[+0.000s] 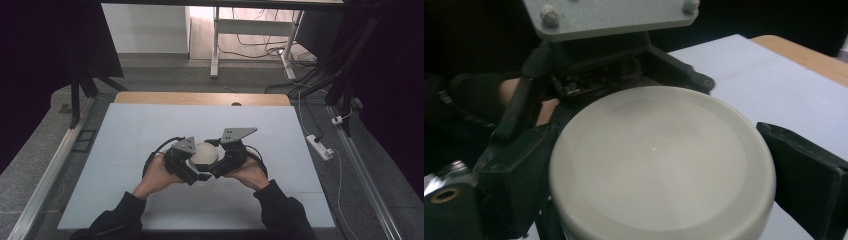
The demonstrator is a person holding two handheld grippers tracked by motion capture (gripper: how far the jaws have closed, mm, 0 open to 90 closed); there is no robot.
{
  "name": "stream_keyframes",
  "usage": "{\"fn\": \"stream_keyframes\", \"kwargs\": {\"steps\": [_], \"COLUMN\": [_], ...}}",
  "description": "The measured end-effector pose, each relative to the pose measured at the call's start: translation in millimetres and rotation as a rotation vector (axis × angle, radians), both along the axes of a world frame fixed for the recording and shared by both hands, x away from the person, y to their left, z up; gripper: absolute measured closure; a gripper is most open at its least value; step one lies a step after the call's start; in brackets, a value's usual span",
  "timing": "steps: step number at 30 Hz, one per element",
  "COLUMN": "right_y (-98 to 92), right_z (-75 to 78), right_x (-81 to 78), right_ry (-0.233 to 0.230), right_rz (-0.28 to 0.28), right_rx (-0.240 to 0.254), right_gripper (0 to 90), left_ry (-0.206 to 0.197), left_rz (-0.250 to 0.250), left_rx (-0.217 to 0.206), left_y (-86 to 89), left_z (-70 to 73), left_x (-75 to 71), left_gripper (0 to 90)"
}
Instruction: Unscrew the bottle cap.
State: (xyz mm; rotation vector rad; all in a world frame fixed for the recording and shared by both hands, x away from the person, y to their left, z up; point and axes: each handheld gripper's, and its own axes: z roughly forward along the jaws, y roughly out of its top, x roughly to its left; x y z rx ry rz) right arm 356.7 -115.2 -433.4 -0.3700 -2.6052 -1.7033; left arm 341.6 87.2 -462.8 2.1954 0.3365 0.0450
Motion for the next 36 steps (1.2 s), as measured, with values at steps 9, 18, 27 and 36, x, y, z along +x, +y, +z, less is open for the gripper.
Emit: {"fn": "stream_keyframes", "kwargs": {"steps": [9, 18, 27, 36], "right_y": [-2.9, -1.5, 10.3, 10.8], "right_z": [-1.9, 10.0, 6.2, 3.9], "right_x": [2.3, -6.6, -12.4, -14.8], "right_ry": [-0.007, -0.056, -0.063, -0.091], "right_rz": [0.053, -0.109, -0.240, -0.231], "right_rx": [-0.006, -0.012, -0.010, -0.002], "right_gripper": [5.0, 0.0, 0.0, 7.0], "left_ry": [-0.009, -0.017, -0.019, -0.022], "left_rz": [-0.003, 0.128, 0.205, 0.193], "left_rx": [0.008, -0.016, -0.008, -0.003], "left_y": [-1.7, 5.7, 5.1, 3.6], "left_z": [-0.9, 3.1, 4.6, 5.7], "left_x": [-0.8, 1.2, 0.6, -0.5], "left_gripper": [7.3, 7.3, 7.3, 7.3]}}
